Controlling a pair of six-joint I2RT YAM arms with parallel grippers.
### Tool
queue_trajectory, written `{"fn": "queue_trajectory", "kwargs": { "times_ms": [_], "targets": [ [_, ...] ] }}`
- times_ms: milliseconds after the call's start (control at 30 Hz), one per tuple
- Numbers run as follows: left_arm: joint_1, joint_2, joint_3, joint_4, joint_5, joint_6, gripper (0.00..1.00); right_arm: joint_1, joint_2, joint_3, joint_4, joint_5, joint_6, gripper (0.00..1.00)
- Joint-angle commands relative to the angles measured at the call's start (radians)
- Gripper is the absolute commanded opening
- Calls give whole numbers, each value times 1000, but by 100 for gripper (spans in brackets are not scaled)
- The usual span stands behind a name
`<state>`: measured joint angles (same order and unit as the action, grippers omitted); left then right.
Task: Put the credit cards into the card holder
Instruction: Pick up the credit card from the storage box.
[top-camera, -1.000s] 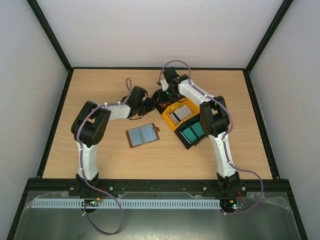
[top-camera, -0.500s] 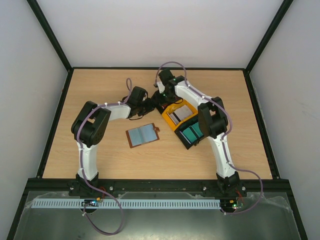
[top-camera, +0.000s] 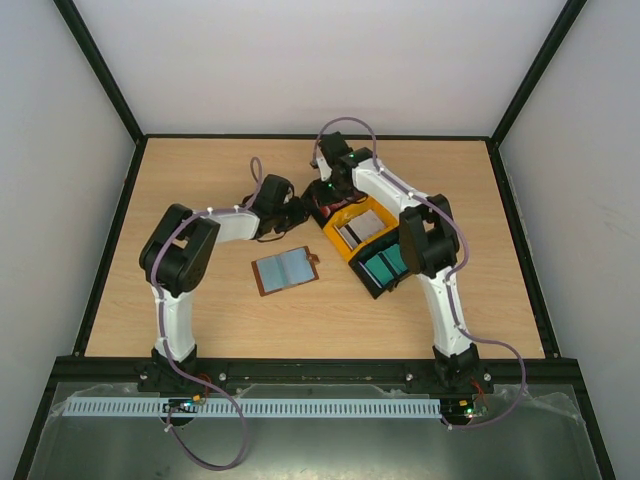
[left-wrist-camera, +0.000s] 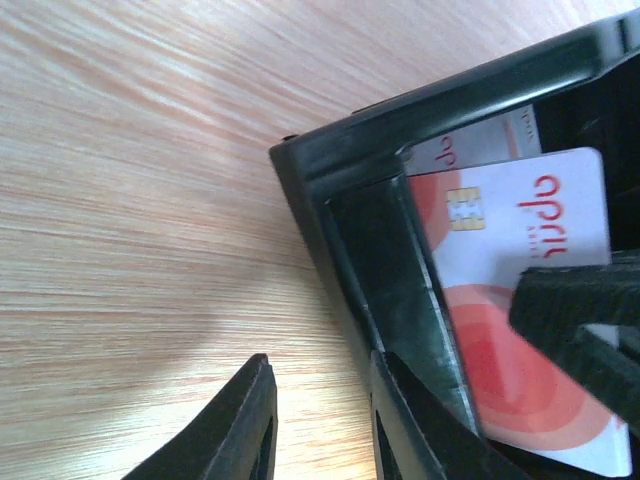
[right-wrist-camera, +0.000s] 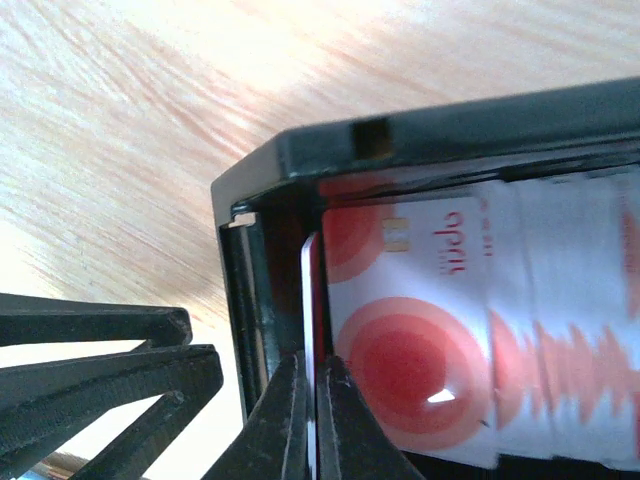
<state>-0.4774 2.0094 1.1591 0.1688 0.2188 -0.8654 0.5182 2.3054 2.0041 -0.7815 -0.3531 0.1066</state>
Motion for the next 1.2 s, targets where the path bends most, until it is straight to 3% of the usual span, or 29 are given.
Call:
{"fn": "queue_trajectory", "kwargs": {
  "times_ms": [0, 200, 300, 400, 633, 967, 1067, 1167],
  "targets": [
    [-4, -61, -18, 41, -9, -6, 30, -4, -95, 6, -9, 63, 24, 2],
    [-4, -117, -62, 92, -9, -19, 36, -13, -169, -43, 56, 87, 62, 2],
    [-3, -154, -76, 109, -3, -23, 45, -29, -222, -84, 110, 49, 87, 2],
    [0, -188, -71, 130, 55, -7, 61, -60, -278, -122, 150, -42, 143, 2],
    [30, -326, -83, 142, 234, 54, 77, -81, -559, -402, 389, -269, 312, 2],
    [34, -505, -175, 245, 382, -82, 79, -81, -770, -721, 791, -543, 639, 2],
    [33, -536, -191, 253, 400, -101, 72, -81, -799, -768, 857, -579, 697, 2],
    [33, -578, -229, 257, 398, -107, 58, -81, -819, -801, 899, -589, 740, 2]
  ]
}}
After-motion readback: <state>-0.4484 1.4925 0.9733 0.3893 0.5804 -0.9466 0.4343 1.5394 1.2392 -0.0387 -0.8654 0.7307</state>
